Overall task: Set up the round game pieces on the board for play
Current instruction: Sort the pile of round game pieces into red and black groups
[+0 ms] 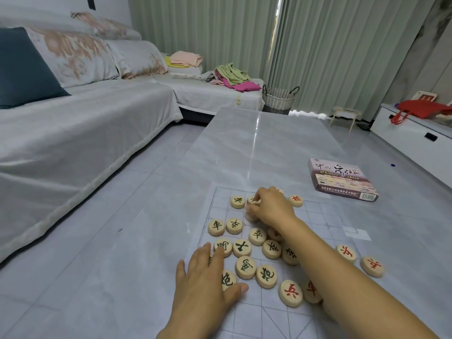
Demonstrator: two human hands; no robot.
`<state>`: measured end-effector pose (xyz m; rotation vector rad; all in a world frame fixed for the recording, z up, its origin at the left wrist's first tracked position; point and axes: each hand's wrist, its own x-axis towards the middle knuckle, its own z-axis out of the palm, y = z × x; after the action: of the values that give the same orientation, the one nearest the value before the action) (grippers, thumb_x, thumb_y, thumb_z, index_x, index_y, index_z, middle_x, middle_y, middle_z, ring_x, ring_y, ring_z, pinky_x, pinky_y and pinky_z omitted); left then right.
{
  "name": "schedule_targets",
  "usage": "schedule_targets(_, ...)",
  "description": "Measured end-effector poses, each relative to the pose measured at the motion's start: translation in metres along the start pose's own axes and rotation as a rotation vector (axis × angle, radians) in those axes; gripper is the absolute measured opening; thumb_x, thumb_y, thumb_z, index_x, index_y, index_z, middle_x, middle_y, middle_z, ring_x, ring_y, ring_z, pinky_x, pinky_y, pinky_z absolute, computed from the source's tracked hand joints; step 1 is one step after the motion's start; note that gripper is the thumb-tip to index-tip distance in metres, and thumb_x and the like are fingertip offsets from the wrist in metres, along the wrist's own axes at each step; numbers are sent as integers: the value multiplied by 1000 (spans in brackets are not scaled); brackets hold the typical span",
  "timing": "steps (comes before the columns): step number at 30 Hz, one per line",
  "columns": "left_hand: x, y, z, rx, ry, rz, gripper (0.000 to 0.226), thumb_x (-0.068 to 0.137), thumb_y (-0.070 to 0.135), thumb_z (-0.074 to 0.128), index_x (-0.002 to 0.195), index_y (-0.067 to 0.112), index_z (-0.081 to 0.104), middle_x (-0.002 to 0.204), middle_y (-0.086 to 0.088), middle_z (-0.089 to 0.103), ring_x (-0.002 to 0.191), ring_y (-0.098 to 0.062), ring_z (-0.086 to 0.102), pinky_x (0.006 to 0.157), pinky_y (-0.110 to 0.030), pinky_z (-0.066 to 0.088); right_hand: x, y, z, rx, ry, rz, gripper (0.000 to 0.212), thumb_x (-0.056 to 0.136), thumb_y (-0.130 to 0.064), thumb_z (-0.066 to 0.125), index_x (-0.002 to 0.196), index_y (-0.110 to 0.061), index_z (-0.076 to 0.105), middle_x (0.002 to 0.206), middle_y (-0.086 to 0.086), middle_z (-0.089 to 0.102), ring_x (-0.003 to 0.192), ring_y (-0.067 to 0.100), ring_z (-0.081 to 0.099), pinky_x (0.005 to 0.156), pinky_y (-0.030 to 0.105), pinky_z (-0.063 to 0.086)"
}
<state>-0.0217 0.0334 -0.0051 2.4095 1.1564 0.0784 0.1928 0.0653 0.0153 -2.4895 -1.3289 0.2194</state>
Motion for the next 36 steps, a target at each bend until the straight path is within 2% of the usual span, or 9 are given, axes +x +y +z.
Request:
schedule_targets(6, 0, 0, 1, 2, -7, -9, 78, 86, 60, 42, 147, 29, 4, 158, 5, -3, 146, -13, -4, 120, -42, -1, -3, 1, 9, 88, -211, -118, 20, 86, -31, 58, 90, -11, 59, 91, 4, 62, 87, 23, 58, 73, 35, 46)
schedule_targets(9, -1, -1, 1, -2, -5, -7, 79, 86, 60, 43, 147, 30, 3, 158, 5, -4, 146, -12, -4, 119, -42, -2, 1, -2, 12, 110, -80, -147, 23, 90, -28, 53, 102, -11, 61, 107, 7, 61, 94, 23, 58, 80, 38, 48)
schedule_targets(12, 1, 0, 1, -9, -4, -9, 79, 86, 60, 43, 146, 30, 3, 158, 6, -5, 146, -12, -4, 119, -41, -2, 14, 0, 10, 60, 50, -113, 33, 94, -27, 45, 125, -16, 51, 129, 8, 46, 119, 25, 44, 95, 38, 40)
schedule_targets(17, 4, -5, 1, -7, 13, -12, 79, 85, 61, 43, 146, 30, 4, 158, 5, -2, 146, -14, -2, 120, -39, 3, 21, -7, 19, -163, -89, -230, 38, 96, -32, 37, 134, -27, 44, 137, 3, 46, 125, 28, 34, 101, 41, 33)
schedule_targets(21, 6, -8, 1, -8, 33, 0, 77, 85, 62, 43, 146, 30, 7, 158, 4, 0, 146, -14, 0, 119, -38, 7, -1, -9, 19, -29, -120, -312, 34, 95, -25, 42, 127, -25, 52, 125, 4, 55, 119, 26, 37, 97, 39, 35)
schedule_targets(25, 4, -7, 0, -16, 36, 3, 76, 85, 61, 43, 145, 31, 8, 158, 4, 0, 146, -15, 0, 119, -38, 8, -21, 4, 8, 64, -199, -427, 33, 95, -22, 42, 126, -22, 53, 130, 1, 50, 121, 19, 40, 101, 32, 35)
schedule_targets(28, 2, -7, -2, -26, 45, -6, 77, 85, 61, 43, 146, 30, 8, 158, 3, 0, 146, -16, 2, 119, -35, 9, -20, 27, -16, 366, -47, -261, 28, 95, -20, 45, 120, -24, 55, 124, -5, 53, 114, 11, 48, 97, 28, 38)
schedule_targets(31, 1, -9, -5, -37, 55, -9, 76, 85, 61, 43, 146, 30, 8, 158, 3, 1, 146, -16, 3, 117, -33, 10, -26, 59, -40, 643, 45, -60, 19, 95, -11, 45, 103, -18, 61, 99, -2, 63, 99, 17, 58, 80, 26, 46)
schedule_targets(36, 3, -7, -2, -25, 50, 9, 76, 85, 61, 43, 146, 30, 9, 158, 3, 3, 146, -16, 3, 118, -36, 11, -64, 108, -52, 610, 25, 54, 18, 90, -8, 54, 87, -24, 62, 91, -1, 66, 86, 16, 60, 69, 21, 45)
